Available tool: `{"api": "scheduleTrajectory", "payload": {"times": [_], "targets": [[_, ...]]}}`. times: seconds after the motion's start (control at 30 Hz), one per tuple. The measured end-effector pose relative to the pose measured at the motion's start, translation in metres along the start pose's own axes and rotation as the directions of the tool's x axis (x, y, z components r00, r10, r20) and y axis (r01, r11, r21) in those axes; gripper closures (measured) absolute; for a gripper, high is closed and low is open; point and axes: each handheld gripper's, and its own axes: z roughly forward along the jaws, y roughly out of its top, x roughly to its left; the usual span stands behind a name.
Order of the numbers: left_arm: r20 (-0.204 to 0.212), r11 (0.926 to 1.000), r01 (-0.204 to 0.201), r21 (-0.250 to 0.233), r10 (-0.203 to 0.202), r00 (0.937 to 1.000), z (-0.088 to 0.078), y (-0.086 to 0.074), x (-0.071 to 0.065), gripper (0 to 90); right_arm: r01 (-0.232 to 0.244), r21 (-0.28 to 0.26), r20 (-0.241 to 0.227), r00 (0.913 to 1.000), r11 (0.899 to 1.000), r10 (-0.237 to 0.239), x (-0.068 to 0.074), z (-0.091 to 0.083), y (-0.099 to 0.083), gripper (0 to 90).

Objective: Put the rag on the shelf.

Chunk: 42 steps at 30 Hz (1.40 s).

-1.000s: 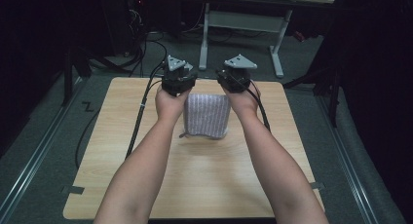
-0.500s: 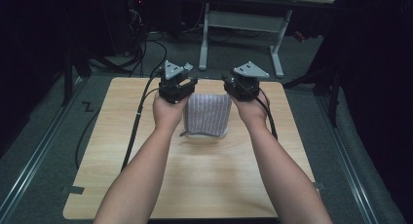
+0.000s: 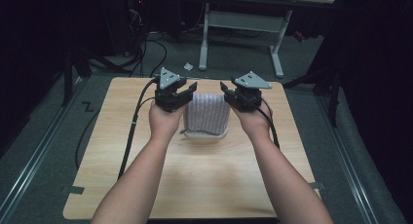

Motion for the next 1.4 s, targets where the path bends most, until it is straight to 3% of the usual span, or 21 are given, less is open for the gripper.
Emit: {"api": "scheduleTrajectory", "payload": {"times": [0.37,0.7,0.77,1.13,1.4], "targets": [[0.006,0.9998,0.012,0.016,-0.012,0.9999,-0.012,-0.016,0.008,55.8,0.003,0.014,0.000,1.0000,1.000,-0.003,0.002,-0.015,-0.015,56.6],[0.054,0.9992,0.020,0.034,-0.022,0.9983,-0.019,-0.036,0.004,55.7,0.006,0.033,-0.023,0.9997,0.999,-0.005,0.007,-0.027,-0.034,56.0],[0.067,0.9987,0.035,0.035,-0.038,0.9970,-0.021,-0.043,0.003,55.7,0.015,0.044,-0.032,0.9994,0.999,-0.014,0.009,-0.029,-0.040,55.9],[0.101,0.9946,0.018,0.102,-0.028,0.9945,-0.030,-0.090,-0.005,55.1,0.029,0.097,-0.056,0.9982,0.995,-0.024,0.020,-0.037,-0.084,55.4],[0.133,0.9822,-0.023,0.186,-0.002,0.9912,-0.043,-0.137,-0.015,54.5,0.013,0.149,-0.086,0.9963,0.989,-0.001,0.031,-0.050,-0.123,54.5]]}}
